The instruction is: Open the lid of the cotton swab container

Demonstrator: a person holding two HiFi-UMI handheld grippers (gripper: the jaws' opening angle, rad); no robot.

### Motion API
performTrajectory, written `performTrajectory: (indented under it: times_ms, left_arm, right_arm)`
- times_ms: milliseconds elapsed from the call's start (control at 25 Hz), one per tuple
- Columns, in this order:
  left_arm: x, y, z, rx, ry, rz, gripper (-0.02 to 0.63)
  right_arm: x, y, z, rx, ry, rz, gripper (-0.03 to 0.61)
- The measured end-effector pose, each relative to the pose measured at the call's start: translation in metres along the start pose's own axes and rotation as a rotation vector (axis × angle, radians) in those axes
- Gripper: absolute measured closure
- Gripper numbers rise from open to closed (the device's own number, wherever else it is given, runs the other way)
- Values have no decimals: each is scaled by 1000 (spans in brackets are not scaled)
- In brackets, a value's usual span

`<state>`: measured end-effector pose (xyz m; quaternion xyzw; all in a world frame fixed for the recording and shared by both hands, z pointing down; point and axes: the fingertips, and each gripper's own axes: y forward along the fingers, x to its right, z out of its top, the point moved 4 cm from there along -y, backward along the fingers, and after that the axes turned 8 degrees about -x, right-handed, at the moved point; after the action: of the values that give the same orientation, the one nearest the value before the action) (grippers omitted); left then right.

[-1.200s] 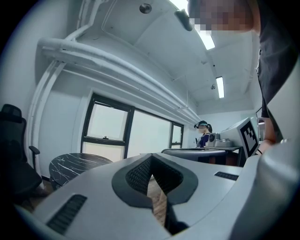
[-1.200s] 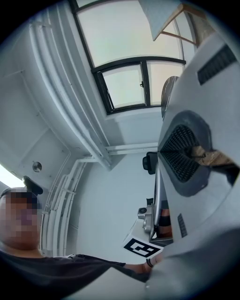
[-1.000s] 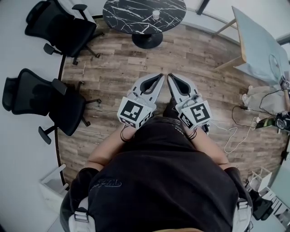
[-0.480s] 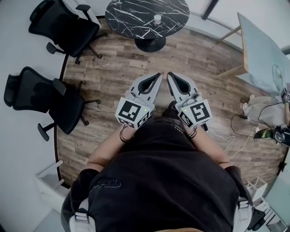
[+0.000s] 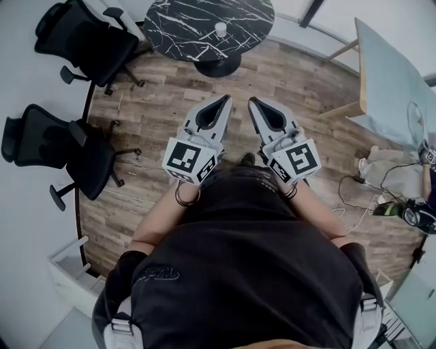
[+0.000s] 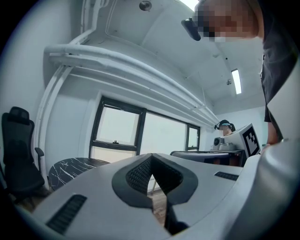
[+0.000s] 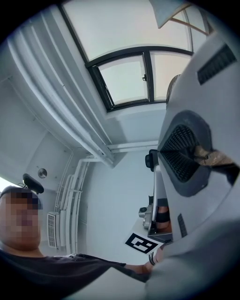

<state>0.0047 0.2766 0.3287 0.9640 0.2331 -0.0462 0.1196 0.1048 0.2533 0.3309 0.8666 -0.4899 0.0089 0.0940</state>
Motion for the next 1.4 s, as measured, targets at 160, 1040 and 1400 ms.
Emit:
performTrajectory:
  times_ms: [160, 1040, 1400]
  left_arm:
    - [13, 25, 2, 7, -9, 24, 606]
    - [-25, 101, 17, -14, 4, -17, 606]
    - [-89, 120, 39, 8, 13, -62, 606]
  right_arm:
    - [28, -6, -2, 0, 8, 37, 555]
    - [95, 39, 5, 0, 18, 8, 556]
    - [111, 101, 24, 13, 4, -43, 556]
